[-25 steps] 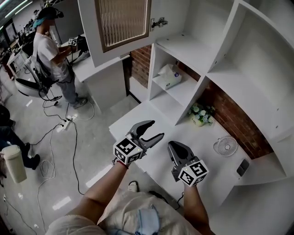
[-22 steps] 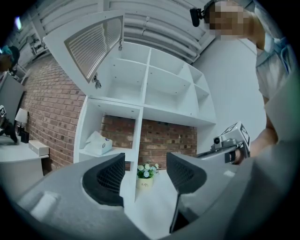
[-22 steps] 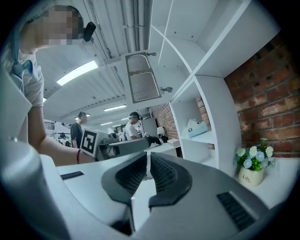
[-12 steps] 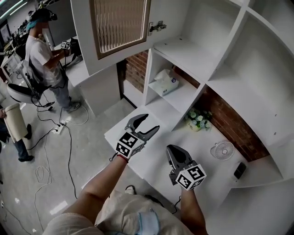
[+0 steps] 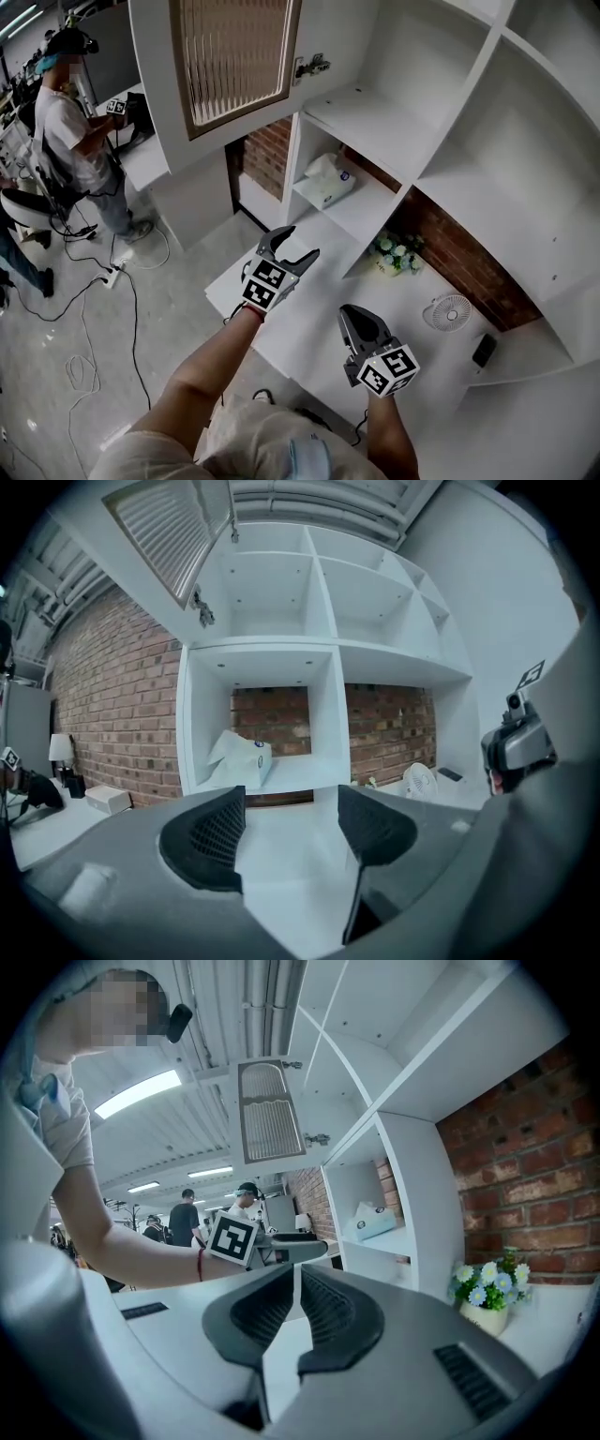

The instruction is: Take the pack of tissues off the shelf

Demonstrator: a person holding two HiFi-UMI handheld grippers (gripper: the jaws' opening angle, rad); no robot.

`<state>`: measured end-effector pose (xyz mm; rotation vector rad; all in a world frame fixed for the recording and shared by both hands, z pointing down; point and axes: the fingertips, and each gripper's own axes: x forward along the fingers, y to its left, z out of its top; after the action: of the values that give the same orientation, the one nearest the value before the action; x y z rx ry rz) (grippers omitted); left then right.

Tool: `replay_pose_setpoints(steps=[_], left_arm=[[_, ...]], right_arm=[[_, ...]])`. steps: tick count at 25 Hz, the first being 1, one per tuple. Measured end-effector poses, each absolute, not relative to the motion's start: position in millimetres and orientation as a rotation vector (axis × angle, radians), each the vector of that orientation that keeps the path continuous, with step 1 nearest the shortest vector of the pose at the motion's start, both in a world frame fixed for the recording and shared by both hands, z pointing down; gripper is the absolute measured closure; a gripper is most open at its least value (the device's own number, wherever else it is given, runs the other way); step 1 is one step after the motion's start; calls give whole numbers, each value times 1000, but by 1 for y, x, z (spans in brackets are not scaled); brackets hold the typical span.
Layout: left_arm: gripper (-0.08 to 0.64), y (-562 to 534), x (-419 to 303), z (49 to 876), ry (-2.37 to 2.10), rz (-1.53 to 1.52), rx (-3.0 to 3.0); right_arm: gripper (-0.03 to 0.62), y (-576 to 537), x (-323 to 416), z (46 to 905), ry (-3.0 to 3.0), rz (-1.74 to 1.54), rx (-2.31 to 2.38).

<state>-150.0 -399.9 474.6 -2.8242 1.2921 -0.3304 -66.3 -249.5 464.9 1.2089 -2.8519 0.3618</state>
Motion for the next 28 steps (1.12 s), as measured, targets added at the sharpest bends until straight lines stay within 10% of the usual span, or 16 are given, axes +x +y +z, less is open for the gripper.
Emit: replay_pose_setpoints(steps=[28], left_arm=[[233, -523, -149, 471, 1384, -523, -2688]], right_arm=[[574, -293, -72, 478, -2793, 391, 1260]])
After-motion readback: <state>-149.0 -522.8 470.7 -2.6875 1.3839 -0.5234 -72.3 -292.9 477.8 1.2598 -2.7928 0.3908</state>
